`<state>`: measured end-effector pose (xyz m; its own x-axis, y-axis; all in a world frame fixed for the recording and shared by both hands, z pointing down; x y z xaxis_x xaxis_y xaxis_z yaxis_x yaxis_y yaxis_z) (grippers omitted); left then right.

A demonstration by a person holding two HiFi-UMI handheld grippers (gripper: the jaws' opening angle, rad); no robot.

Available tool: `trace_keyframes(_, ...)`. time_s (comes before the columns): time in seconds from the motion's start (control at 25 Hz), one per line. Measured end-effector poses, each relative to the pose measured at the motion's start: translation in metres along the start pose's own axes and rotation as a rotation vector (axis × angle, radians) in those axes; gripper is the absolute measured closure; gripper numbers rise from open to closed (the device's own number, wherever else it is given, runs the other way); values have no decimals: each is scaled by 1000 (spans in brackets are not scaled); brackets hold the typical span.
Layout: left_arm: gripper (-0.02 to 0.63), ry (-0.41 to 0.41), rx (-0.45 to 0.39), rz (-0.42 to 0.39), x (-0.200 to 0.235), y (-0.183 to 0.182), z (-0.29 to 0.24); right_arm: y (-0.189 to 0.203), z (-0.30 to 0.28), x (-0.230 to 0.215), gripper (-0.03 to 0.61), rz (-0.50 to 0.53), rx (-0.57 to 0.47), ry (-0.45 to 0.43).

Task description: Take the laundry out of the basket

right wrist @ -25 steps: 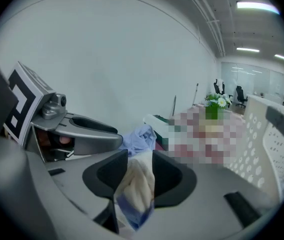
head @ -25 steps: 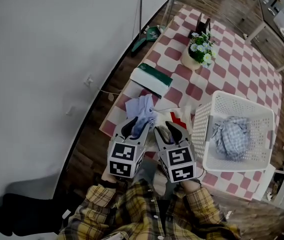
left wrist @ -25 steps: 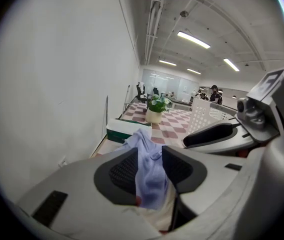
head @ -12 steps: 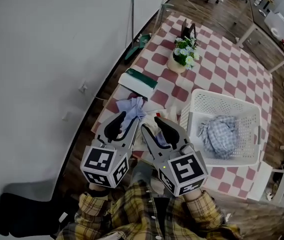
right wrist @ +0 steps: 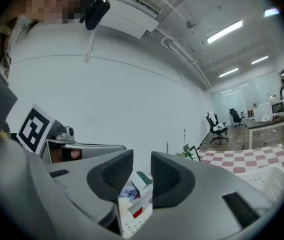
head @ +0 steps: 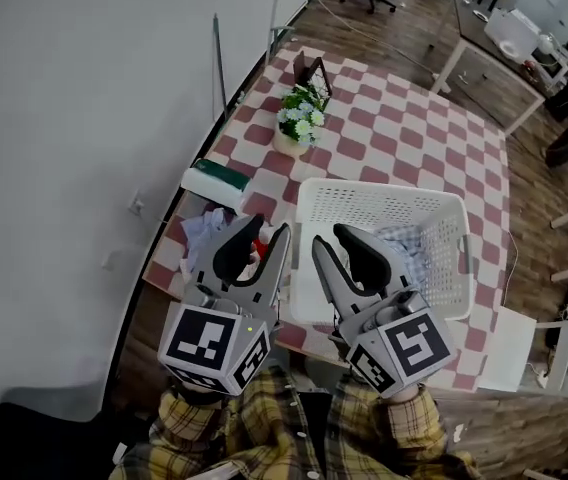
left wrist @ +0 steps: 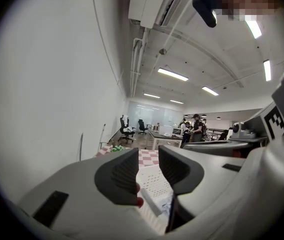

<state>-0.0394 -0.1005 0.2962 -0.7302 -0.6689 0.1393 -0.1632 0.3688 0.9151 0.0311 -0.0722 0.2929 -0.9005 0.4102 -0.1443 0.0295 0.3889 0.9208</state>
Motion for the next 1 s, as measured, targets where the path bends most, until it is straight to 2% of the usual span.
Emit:
trace_keyframes(0.16,525,63,-15,-46,-66,-15,-29,0,44,-48,497,-10,-38,52)
trace_keyframes(0.24,532,87,-21,-58,-99,-18,-45,4,65,-72,514,-16,-48,74)
trace_keyframes(0.4,578,123,-36,-64,-156,-24,-72,13,102,-112,551,-24,-58,103)
trace_keyframes(0.52,589,140,-3,-47,-187,-24,-84,18,124,-134,560,-34,-55,105)
trace_keyframes(0.76,601,151,-4,-77,-213,-29,-102,22,142,-158,575,-46,-44,110)
trace_keyframes(1.0,600,151,21,-88,-208,-26,-107,18,133,-159,574,-40,-44,94)
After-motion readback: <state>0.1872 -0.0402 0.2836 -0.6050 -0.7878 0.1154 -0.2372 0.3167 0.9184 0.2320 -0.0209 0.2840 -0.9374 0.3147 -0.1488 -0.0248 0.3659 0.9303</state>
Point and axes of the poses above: the fingertips, and each gripper's own axes: z backward along the fingers, x to its left, y out of its underside, the point moved 1 cm from there along z, backward along the fingers, and after that the axes turned 14 degrees about x, right-handed, at the moved point
